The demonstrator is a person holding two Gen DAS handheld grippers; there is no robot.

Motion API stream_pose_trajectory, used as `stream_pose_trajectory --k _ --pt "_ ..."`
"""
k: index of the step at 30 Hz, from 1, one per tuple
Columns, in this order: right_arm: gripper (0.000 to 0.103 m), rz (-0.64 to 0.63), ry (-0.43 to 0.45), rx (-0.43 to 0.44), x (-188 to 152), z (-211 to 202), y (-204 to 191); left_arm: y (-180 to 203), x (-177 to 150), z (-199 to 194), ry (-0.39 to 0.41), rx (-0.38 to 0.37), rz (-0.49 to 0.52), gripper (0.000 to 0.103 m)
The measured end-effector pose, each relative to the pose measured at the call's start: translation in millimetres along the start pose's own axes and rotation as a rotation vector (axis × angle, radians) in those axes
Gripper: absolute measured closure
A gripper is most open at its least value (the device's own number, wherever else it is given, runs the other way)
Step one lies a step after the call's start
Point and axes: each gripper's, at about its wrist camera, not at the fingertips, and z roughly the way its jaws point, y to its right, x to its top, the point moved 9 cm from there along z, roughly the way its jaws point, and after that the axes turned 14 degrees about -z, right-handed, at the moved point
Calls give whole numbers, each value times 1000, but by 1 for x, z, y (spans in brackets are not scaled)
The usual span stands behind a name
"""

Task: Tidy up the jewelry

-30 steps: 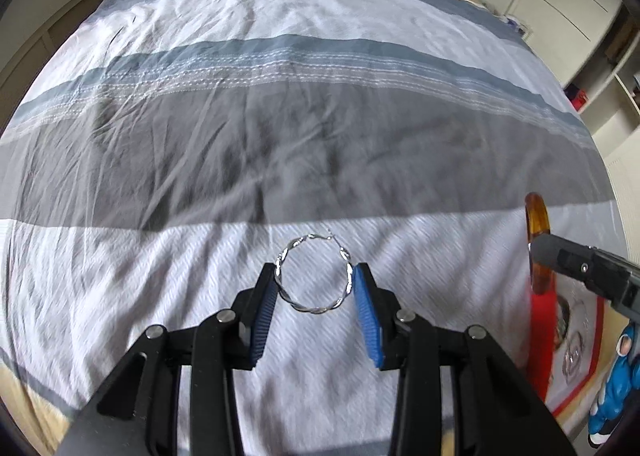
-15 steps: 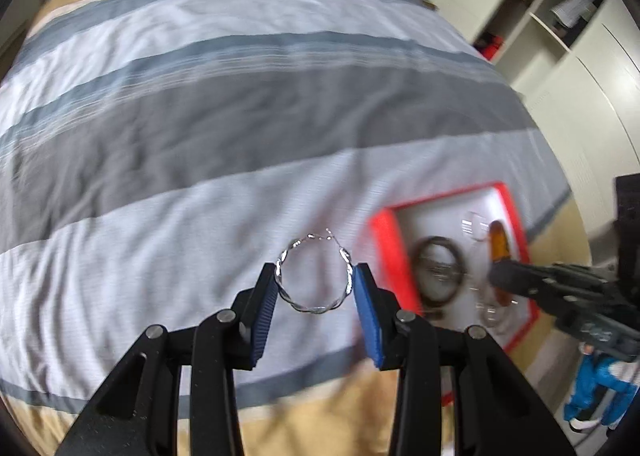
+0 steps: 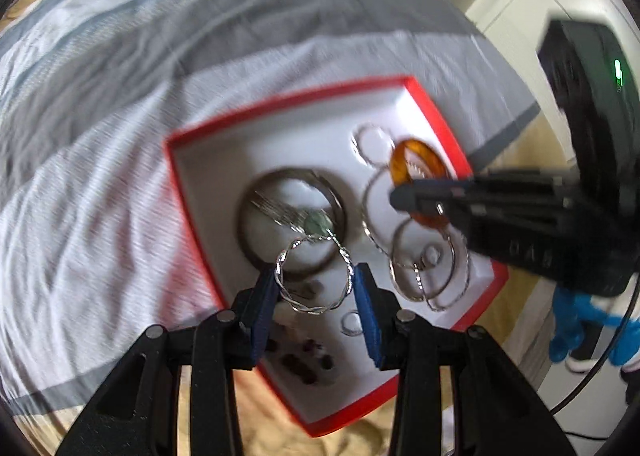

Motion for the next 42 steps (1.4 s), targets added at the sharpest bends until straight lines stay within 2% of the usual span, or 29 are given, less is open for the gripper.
stream_pose_trajectory --k 8,15,17,20,23,26,34,36,42 --pt "93 -76 -48 35 -7 17 4 -2 -12 27 -44 48 -12 67" --pt "91 -71 -53 71 -11 24 6 -1 -11 32 -46 52 -39 66" --pt "85 -72 -51 72 -10 22 7 0 -10 33 -56 61 -44 66" --pt "82 -65 -41 73 -8 16 10 1 -9 32 -63 73 -44 66" --pt "75 -58 -19 65 -5 7 12 3 -6 25 -59 80 -37 65" --pt "74 -41 -4 59 -5 -3 18 5 -4 17 -52 84 -32 61" --pt "73 33 28 -5 -24 -34 26 9 -5 -15 2 70 -9 61" --pt "73 55 36 -28 -31 -43 21 8 -6 -27 33 62 -11 61" --pt "62 87 67 -90 -49 -73 -13 -2 -18 -64 96 66 -9 54"
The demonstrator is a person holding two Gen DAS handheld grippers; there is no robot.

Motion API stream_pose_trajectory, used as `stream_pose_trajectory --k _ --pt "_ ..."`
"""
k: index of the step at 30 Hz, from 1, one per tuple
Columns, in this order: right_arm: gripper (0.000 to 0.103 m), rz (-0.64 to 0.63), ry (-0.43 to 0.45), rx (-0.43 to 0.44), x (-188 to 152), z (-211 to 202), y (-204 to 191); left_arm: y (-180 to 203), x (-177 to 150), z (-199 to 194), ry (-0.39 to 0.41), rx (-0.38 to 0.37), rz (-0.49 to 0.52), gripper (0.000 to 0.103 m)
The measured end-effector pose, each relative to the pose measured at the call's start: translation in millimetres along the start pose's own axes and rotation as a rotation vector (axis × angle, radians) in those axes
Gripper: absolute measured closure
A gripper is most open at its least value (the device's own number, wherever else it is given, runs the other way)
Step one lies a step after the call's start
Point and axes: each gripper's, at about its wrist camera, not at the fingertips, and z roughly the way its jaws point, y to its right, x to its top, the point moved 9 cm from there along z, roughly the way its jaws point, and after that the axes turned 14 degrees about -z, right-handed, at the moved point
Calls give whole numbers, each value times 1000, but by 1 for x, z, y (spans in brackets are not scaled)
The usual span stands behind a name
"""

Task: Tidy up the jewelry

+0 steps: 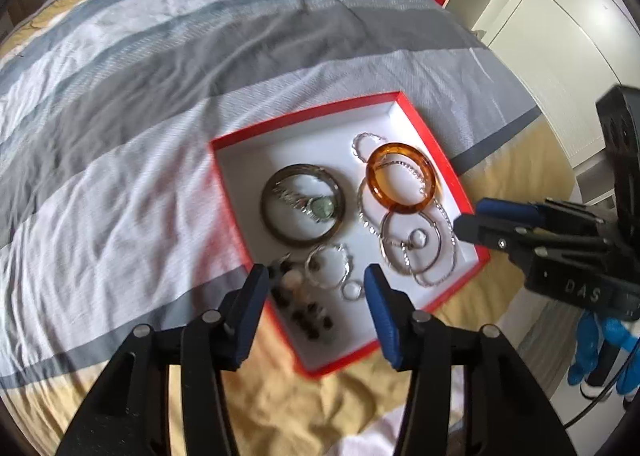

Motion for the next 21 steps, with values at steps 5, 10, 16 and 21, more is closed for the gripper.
stream_pose_trajectory --k 5,10,16,21 --pt "56 19 34 -33 -13 -29 -37 -19 -10 -43 54 13 13 50" --pt "51 19 59 -60 -27 -57 -77 -39 -16 -82 113 19 11 46" --pt "48 -6 73 -106 -33 -83 -112 -67 -25 -121 168 22 -9 42" --pt "41 1 105 -156 -31 -104 -125 -90 -31 -144 203 30 -46 39"
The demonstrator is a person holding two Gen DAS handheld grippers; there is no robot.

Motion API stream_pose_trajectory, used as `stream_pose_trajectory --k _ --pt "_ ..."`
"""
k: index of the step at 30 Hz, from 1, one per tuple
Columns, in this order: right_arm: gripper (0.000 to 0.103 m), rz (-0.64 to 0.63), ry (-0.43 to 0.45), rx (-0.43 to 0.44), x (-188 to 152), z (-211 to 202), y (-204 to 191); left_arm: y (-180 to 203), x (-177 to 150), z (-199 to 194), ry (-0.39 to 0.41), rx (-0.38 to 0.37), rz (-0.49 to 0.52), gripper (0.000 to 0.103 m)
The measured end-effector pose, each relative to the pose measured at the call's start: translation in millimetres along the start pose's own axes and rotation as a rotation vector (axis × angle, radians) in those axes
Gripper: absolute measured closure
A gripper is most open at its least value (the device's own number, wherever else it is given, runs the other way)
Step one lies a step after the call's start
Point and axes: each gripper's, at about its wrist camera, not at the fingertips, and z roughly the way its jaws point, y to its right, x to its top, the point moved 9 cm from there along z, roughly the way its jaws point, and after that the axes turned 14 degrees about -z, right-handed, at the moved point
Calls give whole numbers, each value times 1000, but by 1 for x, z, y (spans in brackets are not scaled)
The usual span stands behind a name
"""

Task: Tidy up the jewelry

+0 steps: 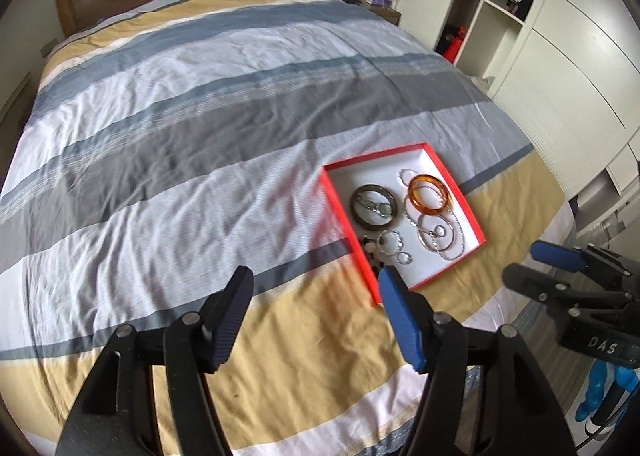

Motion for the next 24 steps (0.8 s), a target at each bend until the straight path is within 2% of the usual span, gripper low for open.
stream_pose_trajectory --k 7,24 --pt "28 -10 31 -62 5 -25 -12 -24 1 -24 36 15 -35 35" --pt "22 -10 85 -128 14 -53 -20 -57 16 -77 156 44 -82 33"
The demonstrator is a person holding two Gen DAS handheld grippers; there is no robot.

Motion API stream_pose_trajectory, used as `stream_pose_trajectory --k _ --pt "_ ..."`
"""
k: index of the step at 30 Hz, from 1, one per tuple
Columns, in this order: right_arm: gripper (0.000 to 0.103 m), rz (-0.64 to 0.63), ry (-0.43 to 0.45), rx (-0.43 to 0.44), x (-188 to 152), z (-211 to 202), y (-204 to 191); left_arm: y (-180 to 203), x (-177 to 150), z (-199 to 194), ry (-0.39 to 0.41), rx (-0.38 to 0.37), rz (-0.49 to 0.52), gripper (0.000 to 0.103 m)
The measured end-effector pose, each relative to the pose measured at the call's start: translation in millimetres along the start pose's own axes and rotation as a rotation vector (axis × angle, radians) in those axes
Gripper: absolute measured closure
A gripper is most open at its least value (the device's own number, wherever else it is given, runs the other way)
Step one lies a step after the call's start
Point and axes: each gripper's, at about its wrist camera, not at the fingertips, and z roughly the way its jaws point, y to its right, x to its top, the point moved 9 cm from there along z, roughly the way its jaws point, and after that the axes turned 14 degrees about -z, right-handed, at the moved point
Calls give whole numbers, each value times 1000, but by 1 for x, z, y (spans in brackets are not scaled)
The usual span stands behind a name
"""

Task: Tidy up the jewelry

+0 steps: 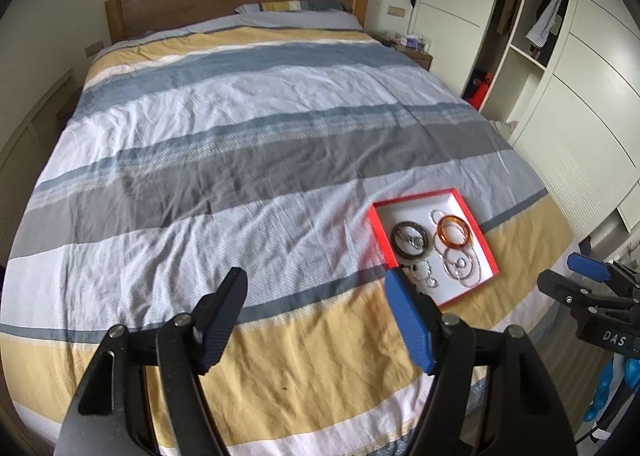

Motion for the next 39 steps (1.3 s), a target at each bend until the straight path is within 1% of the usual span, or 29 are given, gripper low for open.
stream_pose_trajectory --k 3,5,8,10,17,22,29,39 --pt "19 -15 15 0 8 1 -1 -7 8 -10 35 26 -25 33" --pt "11 -35 22 9 12 1 -5 -10 11 -14 49 41 -53 33" --pt "4 -67 28 24 13 1 -8 -13 12 -17 60 89 -83 33" --pt "1 -81 34 34 13 -1 -6 -10 11 -20 65 103 -87 33" --pt "0 -138 56 69 17 -5 -1 0 6 -36 103 180 -114 33" --pt "0 -185 71 100 17 -6 -3 3 1 -45 112 210 -144 33" --pt "0 -210 84 113 13 -9 0 10 -8 -53 113 237 -161 33" --pt "0 -206 104 104 13 -14 11 21 -17 -57 109 246 -145 33"
